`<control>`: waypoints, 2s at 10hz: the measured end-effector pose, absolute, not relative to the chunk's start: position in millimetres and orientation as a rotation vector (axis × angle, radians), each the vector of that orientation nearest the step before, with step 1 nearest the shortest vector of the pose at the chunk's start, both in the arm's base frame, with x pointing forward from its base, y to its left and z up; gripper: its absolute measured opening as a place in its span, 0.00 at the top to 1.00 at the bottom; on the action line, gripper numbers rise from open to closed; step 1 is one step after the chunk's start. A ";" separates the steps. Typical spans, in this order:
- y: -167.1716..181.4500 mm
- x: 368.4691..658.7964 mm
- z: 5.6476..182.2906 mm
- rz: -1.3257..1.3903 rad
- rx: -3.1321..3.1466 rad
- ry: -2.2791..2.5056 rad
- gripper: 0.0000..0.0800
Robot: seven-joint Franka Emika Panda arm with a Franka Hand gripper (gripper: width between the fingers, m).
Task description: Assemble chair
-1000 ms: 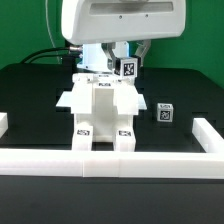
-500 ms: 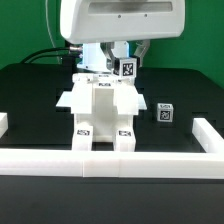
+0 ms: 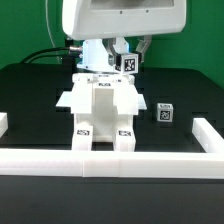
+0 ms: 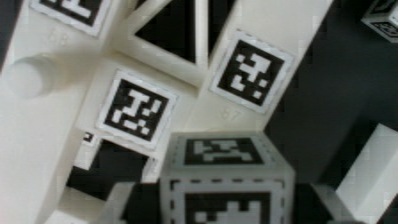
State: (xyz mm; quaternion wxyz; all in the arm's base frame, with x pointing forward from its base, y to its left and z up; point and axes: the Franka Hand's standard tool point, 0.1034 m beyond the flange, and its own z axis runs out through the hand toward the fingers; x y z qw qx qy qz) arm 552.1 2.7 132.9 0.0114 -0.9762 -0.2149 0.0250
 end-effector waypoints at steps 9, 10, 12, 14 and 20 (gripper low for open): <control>2.1 554.0 126.8 0.088 -3.046 -0.676 0.64; 2.7 554.1 126.8 0.088 -3.046 -0.678 0.64; 3.1 554.2 126.8 0.087 -3.046 -0.679 0.64; 2.7 555.2 127.2 0.074 -3.051 -0.670 0.64; 6.1 548.2 122.7 0.100 -3.052 -0.641 0.64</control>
Offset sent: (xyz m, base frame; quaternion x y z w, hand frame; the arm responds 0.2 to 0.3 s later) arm 0.0061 -0.0029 -0.0025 -0.0012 -0.0042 -0.0170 0.9998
